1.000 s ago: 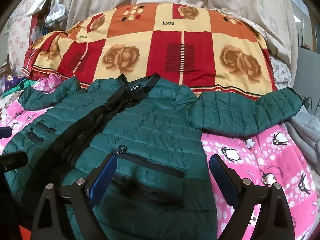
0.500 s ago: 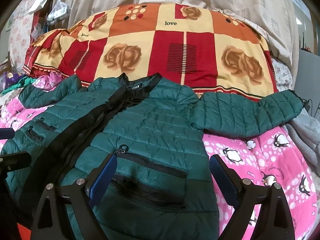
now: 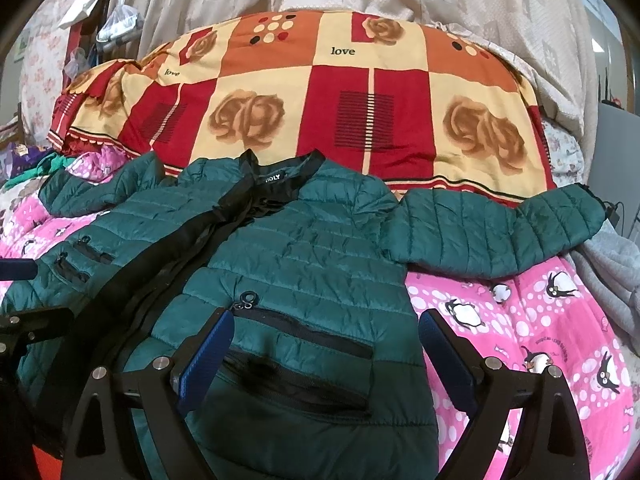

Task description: Fold large clothes

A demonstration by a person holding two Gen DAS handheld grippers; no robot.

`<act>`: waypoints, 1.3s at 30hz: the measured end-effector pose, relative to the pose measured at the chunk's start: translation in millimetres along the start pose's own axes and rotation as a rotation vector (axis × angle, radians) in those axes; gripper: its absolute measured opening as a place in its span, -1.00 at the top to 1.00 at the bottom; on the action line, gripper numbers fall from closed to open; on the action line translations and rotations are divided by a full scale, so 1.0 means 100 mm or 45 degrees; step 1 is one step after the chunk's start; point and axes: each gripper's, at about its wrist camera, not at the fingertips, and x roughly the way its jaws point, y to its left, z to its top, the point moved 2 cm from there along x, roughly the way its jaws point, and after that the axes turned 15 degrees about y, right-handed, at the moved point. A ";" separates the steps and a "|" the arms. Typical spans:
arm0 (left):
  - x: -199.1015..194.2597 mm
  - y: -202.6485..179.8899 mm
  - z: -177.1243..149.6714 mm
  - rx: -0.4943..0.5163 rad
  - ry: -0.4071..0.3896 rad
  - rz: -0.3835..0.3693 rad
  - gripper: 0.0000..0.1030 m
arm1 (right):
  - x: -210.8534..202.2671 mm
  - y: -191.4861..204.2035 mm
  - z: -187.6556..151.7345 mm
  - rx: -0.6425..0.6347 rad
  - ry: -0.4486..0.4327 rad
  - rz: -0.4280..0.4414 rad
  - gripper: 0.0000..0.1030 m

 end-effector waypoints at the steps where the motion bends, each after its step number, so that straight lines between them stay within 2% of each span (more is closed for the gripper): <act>1: 0.01 0.00 0.02 0.003 -0.002 0.004 -0.99 | 0.00 0.00 0.00 -0.003 0.001 -0.002 -0.79; 6: 0.08 0.09 0.17 0.006 -0.015 0.010 -0.99 | 0.00 -0.03 0.01 0.017 0.022 -0.004 -0.79; 12: 0.20 0.26 0.38 0.021 -0.028 -0.002 -0.99 | -0.14 -0.18 0.18 0.120 0.028 0.042 -0.79; 16: 0.26 0.40 0.66 0.017 -0.048 0.006 -0.99 | -0.08 -0.21 0.45 0.139 0.065 0.087 -0.79; 21: 0.33 0.58 1.04 0.029 -0.089 0.009 -0.99 | 0.21 -0.10 0.82 0.113 0.135 0.137 -0.79; 26: 0.55 0.64 1.19 0.017 -0.076 0.040 -0.99 | 0.41 0.09 1.11 0.023 0.143 0.156 -0.79; 31: 0.86 0.74 1.29 -0.067 -0.020 0.050 -0.99 | 0.60 0.13 1.04 0.041 0.104 0.188 -0.79; 34: 0.98 0.73 1.34 -0.069 0.010 0.045 -0.99 | 0.86 0.12 0.99 0.119 0.242 0.232 -0.78; 37: 1.16 0.73 1.30 -0.090 0.086 0.041 -0.99 | 0.92 0.13 0.96 0.152 0.270 0.251 -0.79; 39: 1.19 0.71 1.29 -0.082 0.081 0.057 -0.99 | 0.99 0.18 0.94 0.128 0.316 0.230 -0.79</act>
